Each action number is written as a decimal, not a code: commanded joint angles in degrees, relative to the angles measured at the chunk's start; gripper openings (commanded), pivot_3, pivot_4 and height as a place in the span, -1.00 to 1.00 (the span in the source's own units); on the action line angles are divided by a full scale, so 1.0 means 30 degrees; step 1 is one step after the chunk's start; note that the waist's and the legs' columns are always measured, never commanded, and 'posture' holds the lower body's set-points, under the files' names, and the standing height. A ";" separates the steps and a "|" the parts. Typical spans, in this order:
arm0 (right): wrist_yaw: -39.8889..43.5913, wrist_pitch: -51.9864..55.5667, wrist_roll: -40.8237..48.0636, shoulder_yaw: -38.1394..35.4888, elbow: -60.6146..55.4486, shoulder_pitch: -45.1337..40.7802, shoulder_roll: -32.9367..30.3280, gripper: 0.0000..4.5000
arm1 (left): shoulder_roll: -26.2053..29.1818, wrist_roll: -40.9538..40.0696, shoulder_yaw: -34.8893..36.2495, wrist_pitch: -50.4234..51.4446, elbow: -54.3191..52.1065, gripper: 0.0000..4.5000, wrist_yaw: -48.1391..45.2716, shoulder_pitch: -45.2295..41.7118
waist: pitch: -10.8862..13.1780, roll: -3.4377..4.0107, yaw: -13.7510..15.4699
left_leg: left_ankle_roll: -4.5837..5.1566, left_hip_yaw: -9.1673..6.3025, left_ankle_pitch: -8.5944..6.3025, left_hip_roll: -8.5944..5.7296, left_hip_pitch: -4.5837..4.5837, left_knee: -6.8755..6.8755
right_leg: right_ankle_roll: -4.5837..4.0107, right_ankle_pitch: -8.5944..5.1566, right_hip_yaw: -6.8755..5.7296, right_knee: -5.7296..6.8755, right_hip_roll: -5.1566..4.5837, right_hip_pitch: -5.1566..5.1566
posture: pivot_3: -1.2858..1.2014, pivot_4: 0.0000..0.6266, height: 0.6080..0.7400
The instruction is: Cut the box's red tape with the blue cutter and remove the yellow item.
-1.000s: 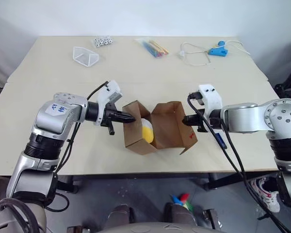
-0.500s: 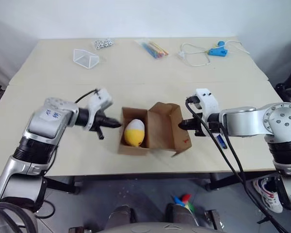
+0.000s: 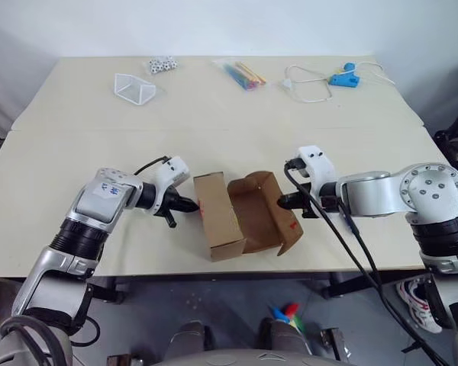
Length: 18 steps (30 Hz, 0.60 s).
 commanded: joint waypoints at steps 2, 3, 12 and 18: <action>0.0389 0.0180 -0.0218 -0.0708 -0.0278 -0.0705 0.0237 -0.99 | 0.0578 -0.1396 0.2215 0.1285 0.0469 -1.00 -0.0686 -0.1688 | 0.0031 -0.0045 -0.0107 | -0.0004 -0.0001 0.0002 0.0009 -0.0033 0.0001 | 0.0000 0.0000 0.0000 0.0001 0.0010 -0.0036 | 0.03 -0.52 1.00; 0.0422 0.0211 -0.0293 -0.0729 -0.0236 -0.0734 0.0269 -0.99 | 0.0810 -0.1807 0.2600 0.1630 0.0394 -1.00 -0.1024 -0.1975 | 0.0038 -0.0057 -0.0139 | -0.0007 -0.0005 0.0004 0.0014 -0.0067 0.0001 | 0.0000 0.0000 -0.0004 0.0010 0.0015 -0.0071 | 0.03 -0.52 1.00; 0.1141 0.0750 -0.1338 -0.1094 0.0129 -0.1022 0.0580 -0.99 | 0.0975 -0.3894 0.4448 0.2697 0.0324 -1.00 -0.1944 -0.4960 | 0.0044 -0.0066 -0.0242 | -0.0046 0.0083 -0.0003 -0.0057 -0.0226 -0.0079 | 0.0027 0.0014 -0.0108 0.0071 0.0043 -0.0250 | 0.03 -0.52 1.00; 0.1310 0.1018 -0.1817 -0.1503 0.0082 -0.0998 0.0842 -0.99 | 0.0350 -0.4587 0.2550 0.3441 -0.2486 -1.00 -0.2560 -0.4519 | 0.0047 -0.0072 -0.0287 | -0.0052 0.0084 -0.0003 -0.0058 -0.0228 -0.0077 | 0.0027 0.0014 -0.0102 0.0069 0.0044 -0.0249 | 0.03 -0.52 1.00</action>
